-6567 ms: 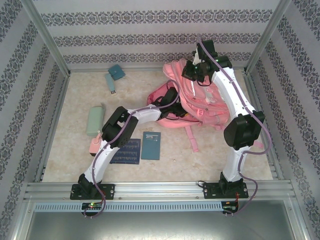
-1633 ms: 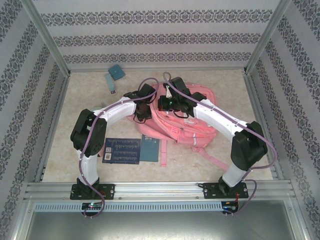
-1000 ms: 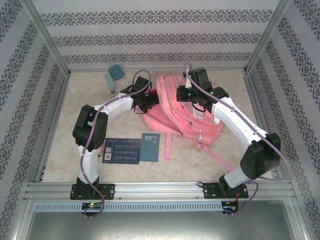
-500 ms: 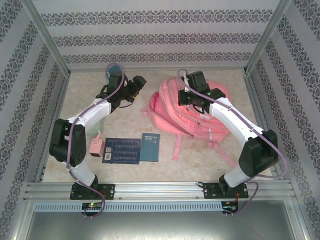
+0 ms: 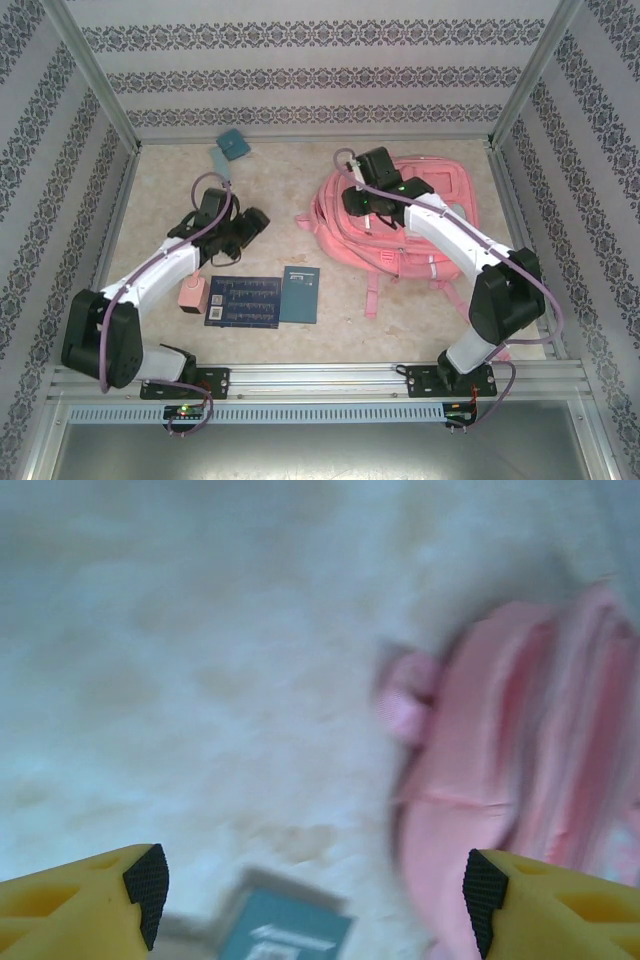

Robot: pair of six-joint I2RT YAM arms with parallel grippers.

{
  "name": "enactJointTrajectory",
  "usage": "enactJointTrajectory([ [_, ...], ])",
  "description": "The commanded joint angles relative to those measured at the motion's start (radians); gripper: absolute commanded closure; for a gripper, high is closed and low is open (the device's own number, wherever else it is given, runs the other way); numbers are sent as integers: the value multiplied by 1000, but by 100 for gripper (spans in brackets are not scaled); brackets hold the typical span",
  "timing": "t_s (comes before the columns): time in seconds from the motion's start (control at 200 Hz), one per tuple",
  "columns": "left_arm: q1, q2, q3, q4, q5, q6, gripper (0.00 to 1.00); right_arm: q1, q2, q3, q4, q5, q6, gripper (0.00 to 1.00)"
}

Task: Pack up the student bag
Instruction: Place the student bag at the middle-right of the table, then move the book to the center of the table.

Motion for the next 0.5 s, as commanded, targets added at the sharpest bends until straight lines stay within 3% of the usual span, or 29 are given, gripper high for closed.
enactJointTrajectory([
  [0.0, -1, -105, -81, -112, -100, -66, 22, 65, 24, 28, 21, -66, 21, 64],
  [0.085, -2, -162, -151, -141, -135, -100, 27, 93, 39, 22, 43, -74, 48, 65],
  [0.225, -7, -179, -248, -76, -112, -118, 44, 122, 27, -19, 122, -32, 54, 61],
  [0.315, -14, -138, -278, -20, -88, -113, 59, 128, 18, -1, 105, 12, 58, 54],
  [0.495, -44, -15, -296, 36, -90, -110, 73, 127, -1, 10, 81, 21, 61, 52],
])
